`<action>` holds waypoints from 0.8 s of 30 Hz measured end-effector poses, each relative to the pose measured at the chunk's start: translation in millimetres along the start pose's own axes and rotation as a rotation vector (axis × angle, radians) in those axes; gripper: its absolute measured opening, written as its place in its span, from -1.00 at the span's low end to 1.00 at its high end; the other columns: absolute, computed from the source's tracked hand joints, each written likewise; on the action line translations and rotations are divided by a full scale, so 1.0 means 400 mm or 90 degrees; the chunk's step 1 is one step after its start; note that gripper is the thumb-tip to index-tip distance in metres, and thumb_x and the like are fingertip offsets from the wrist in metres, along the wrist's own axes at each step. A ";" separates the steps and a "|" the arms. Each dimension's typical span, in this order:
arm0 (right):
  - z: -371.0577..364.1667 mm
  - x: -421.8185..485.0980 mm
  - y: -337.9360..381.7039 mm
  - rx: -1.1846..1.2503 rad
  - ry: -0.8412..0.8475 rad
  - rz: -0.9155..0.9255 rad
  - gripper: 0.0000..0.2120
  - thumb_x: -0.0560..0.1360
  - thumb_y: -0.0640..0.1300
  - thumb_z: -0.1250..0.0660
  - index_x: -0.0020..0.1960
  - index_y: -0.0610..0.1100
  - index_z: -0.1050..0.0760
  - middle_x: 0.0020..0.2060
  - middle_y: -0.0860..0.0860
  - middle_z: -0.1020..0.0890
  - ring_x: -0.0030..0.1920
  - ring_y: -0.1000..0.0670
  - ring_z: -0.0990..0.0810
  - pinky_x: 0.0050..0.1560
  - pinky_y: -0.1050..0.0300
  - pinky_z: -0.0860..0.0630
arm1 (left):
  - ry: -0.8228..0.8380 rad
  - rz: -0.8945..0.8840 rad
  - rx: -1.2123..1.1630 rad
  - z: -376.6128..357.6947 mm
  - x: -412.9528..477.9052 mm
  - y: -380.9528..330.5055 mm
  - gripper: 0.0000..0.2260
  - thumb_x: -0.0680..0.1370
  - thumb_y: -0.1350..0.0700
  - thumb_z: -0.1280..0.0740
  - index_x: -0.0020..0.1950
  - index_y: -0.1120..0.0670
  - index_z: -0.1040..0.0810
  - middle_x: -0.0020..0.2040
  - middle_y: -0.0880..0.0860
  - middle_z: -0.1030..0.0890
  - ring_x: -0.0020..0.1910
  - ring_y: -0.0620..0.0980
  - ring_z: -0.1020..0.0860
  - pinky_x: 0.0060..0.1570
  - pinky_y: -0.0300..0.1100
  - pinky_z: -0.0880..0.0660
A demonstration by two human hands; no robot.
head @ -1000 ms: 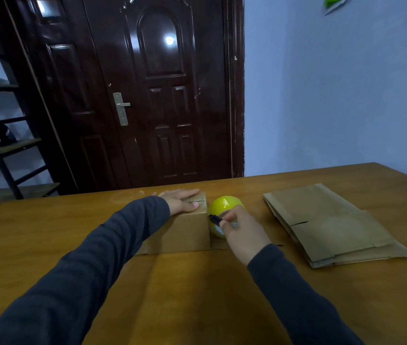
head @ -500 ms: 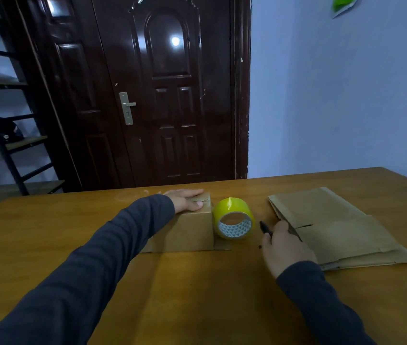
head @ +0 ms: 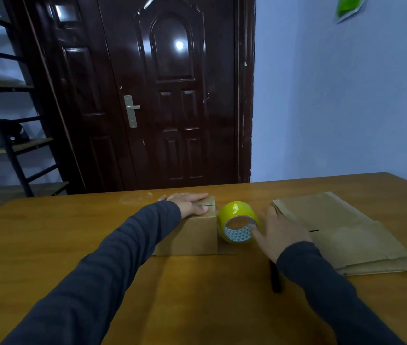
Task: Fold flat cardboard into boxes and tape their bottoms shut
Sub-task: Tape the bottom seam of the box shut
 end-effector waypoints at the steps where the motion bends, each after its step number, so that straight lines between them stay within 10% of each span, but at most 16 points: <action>1: -0.001 0.021 0.018 0.050 -0.007 0.034 -0.44 0.51 0.25 -0.18 0.39 -0.01 -0.20 0.20 -0.01 -0.50 0.17 -0.03 -0.50 0.12 0.01 -0.52 | -0.001 -0.002 -0.001 0.000 0.000 0.001 -0.52 0.55 -0.25 -0.15 0.46 -0.33 -0.16 0.54 -0.11 -0.16 0.52 0.03 -0.08 0.45 0.19 0.13; 4: -0.025 0.061 0.093 0.125 0.003 0.156 -0.17 0.45 0.12 -0.36 0.52 0.17 0.09 0.51 0.02 -0.16 0.46 -0.06 -0.21 0.37 -0.07 -0.33 | -0.006 -0.008 -0.005 0.001 -0.001 0.000 -0.53 0.54 -0.26 -0.15 0.45 -0.35 -0.17 0.54 -0.12 -0.16 0.52 0.02 -0.09 0.44 0.18 0.15; 9: -0.052 0.079 0.127 0.022 -0.070 0.226 -0.17 0.44 -0.38 -0.31 0.51 0.17 -0.06 0.52 0.05 -0.16 0.43 -0.02 -0.29 0.25 0.10 -0.42 | -0.008 -0.018 -0.009 -0.004 -0.003 0.005 -0.53 0.53 -0.28 -0.14 0.44 -0.37 -0.16 0.54 -0.14 -0.15 0.52 0.00 -0.06 0.43 0.16 0.20; 18: -0.075 0.092 0.160 -0.163 -0.156 0.272 -0.57 0.12 -0.17 -0.64 -0.05 0.04 -0.67 0.18 -0.07 -0.62 0.19 -0.16 -0.58 0.17 -0.15 -0.48 | -0.017 -0.025 0.009 -0.012 0.004 0.014 -0.54 0.53 -0.32 -0.08 0.43 -0.42 -0.12 0.55 -0.12 -0.11 0.53 0.01 -0.02 0.44 0.13 0.23; 24: -0.044 0.116 0.107 -0.123 -0.166 0.143 -0.45 0.38 -0.07 -0.41 0.36 0.05 -0.43 0.41 -0.11 -0.40 0.45 -0.18 -0.28 0.41 -0.30 -0.08 | -0.018 -0.027 0.066 -0.023 0.006 0.013 -0.55 0.56 -0.31 0.00 0.45 -0.41 -0.03 0.57 -0.11 -0.03 0.54 0.00 0.03 0.46 0.13 0.21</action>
Point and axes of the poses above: each hand's wrist, its own x-axis towards the middle knuckle, its own z-axis out of the back of the hand, y = z × x, the point moved 10 cm from there along x, towards the middle knuckle
